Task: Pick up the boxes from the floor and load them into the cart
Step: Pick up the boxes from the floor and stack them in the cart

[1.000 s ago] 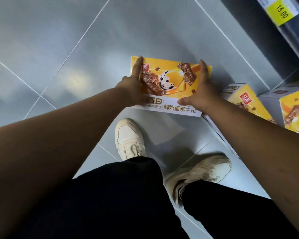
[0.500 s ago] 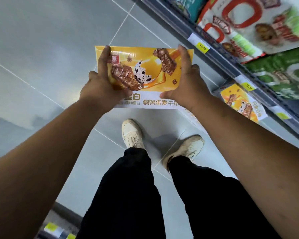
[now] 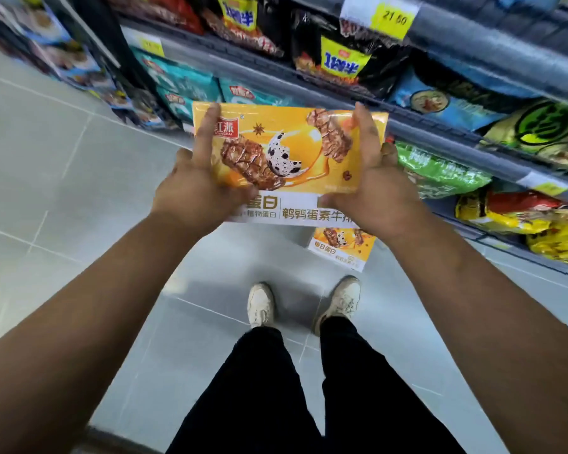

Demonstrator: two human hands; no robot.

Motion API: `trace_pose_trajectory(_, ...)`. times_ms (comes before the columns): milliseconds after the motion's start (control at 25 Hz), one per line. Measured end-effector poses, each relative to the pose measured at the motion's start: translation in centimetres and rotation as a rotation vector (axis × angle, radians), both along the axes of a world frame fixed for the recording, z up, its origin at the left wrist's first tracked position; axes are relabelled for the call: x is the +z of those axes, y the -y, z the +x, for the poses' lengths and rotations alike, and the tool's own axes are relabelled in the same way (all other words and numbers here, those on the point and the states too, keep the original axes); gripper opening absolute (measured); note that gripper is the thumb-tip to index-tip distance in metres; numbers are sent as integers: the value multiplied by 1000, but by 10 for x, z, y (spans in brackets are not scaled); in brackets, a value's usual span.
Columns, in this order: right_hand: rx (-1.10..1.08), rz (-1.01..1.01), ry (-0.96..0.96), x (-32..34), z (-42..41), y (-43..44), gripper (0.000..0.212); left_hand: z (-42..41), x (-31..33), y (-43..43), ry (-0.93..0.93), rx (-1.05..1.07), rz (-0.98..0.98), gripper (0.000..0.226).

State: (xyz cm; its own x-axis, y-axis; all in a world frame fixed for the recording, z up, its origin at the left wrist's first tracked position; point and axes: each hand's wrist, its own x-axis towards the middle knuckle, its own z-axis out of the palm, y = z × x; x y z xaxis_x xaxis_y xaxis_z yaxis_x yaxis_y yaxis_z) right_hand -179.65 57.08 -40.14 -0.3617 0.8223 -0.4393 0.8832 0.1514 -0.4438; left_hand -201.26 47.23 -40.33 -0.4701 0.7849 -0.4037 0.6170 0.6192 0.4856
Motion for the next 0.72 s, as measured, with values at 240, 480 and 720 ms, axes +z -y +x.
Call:
trace_pose_trajectory(240, -202, 133, -82, 114, 28, 19, 132, 22, 113, -27, -86, -224, 105, 112)
trace_pose_trajectory(480, -435, 245, -75, 203, 85, 51, 133, 77, 197, -45, -129, -437, 235, 113)
trace_pose_trajectory(720, -682, 384, -35, 268, 192, 90, 134, 188, 261, -56, -118, -692, 393, 112)
